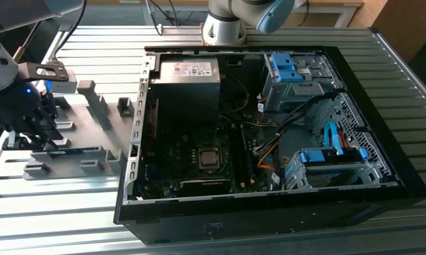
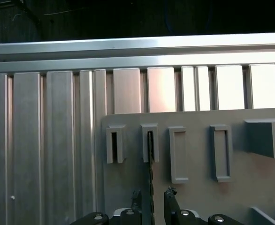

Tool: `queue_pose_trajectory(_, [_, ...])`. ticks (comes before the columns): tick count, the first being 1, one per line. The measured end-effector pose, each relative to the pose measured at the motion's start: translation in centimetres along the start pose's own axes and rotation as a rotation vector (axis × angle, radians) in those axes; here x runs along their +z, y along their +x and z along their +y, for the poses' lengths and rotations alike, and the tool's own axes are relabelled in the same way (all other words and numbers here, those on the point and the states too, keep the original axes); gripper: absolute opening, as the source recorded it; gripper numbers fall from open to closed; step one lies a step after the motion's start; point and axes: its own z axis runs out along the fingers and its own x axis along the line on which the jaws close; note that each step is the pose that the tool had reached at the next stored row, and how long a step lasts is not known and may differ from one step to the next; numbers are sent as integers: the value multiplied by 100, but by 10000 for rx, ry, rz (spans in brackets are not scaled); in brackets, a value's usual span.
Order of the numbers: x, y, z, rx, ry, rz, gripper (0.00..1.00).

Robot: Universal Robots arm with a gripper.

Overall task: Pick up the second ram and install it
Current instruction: 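Pick up the second ram and move it above second insertion slot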

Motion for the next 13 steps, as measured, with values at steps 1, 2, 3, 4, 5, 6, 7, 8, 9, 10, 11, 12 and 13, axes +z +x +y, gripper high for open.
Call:
queue_pose_trajectory(1, [7, 0, 0, -1, 0, 0, 33])
queue_pose_trajectory(2, [15, 0, 0, -2, -1, 0, 33])
queue_pose_trajectory(3, [23, 0, 0, -4, 0, 0, 40])
queue_pose_trajectory(4, [30, 0, 0, -6, 0, 0, 40])
queue_pose_trajectory(5, [36, 1, 0, -10, -1, 1, 40])
queue_pose_trajectory(6, [41, 1, 2, -13, -3, 2, 40])
queue_pose_trajectory(7, [49, 2, 4, -14, -2, 1, 40])
queue_pose_trajectory(8, [59, 1, 7, -13, 0, 0, 40])
queue_pose_trajectory(9, [69, 1, 12, -12, 4, 0, 40])
queue_pose_trajectory(10, [80, 2, 15, -12, 12, -1, 40])
queue_pose_trajectory(11, [87, 2, 16, -13, 22, -1, 40])
queue_pose_trajectory(12, [89, 2, 16, -14, 37, 0, 40])
queue_pose_trajectory(13, [92, 2, 16, -13, 60, -2, 40])
